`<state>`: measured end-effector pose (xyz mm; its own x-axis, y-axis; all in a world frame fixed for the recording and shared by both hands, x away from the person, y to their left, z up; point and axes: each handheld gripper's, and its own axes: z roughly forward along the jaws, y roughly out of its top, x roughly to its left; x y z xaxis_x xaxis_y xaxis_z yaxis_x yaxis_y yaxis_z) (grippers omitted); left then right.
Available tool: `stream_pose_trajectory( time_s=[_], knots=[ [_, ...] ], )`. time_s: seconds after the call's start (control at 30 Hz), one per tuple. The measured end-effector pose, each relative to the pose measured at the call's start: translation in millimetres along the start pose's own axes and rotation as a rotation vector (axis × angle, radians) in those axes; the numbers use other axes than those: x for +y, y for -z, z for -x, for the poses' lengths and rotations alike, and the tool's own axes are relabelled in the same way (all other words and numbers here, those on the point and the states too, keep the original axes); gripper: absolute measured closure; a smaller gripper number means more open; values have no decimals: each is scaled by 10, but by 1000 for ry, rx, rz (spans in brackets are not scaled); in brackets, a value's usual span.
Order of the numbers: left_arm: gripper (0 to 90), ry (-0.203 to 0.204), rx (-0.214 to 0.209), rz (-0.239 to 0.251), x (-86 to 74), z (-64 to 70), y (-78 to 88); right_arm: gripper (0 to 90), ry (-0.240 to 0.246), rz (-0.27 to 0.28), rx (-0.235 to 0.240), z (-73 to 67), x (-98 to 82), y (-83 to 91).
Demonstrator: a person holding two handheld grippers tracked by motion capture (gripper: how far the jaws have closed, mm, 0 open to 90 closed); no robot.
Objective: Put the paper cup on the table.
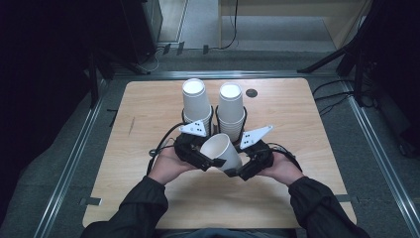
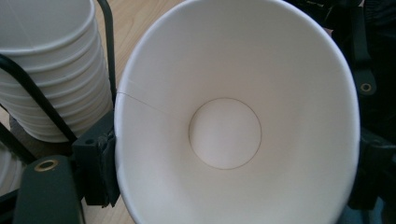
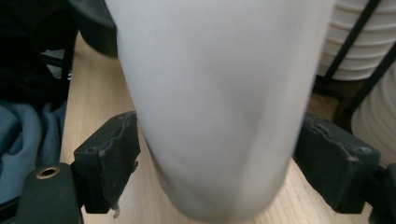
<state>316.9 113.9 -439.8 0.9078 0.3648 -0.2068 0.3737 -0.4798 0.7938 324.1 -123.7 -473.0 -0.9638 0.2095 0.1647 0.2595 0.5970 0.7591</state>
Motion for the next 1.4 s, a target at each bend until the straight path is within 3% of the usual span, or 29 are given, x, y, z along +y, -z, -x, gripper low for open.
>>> stream_pose_trajectory(
  time_s=[0.23, 0.4, 0.57, 0.83, 0.9, 1.0, 1.13, 1.4],
  knots=[
    [144, 28, 14, -1, -18, -63, 81, 169, -11, -19, -24, 26, -36, 22],
    [144, 26, 35, -11, -37, -100, 133, 169, -12, -22, -54, 34, -58, 38],
    [144, 21, 55, -35, -56, -124, 154, 162, -49, -40, -90, 72, -96, 69],
    [143, -1, 49, -71, -88, -139, 146, 162, -60, -20, -116, 80, -129, 122],
    [143, -27, 60, -76, -105, -139, 142, 162, -64, -23, -145, 83, -143, 124],
    [143, -24, 62, -89, -118, -153, 138, 166, -49, -22, -204, 98, -154, 158],
    [143, -19, 63, -105, -135, -175, 145, 174, -77, 12, -209, 149, -162, 244],
    [143, -17, 77, -113, -159, -214, 220, 182, -113, 10, -243, 185, -203, 337]
  ],
)
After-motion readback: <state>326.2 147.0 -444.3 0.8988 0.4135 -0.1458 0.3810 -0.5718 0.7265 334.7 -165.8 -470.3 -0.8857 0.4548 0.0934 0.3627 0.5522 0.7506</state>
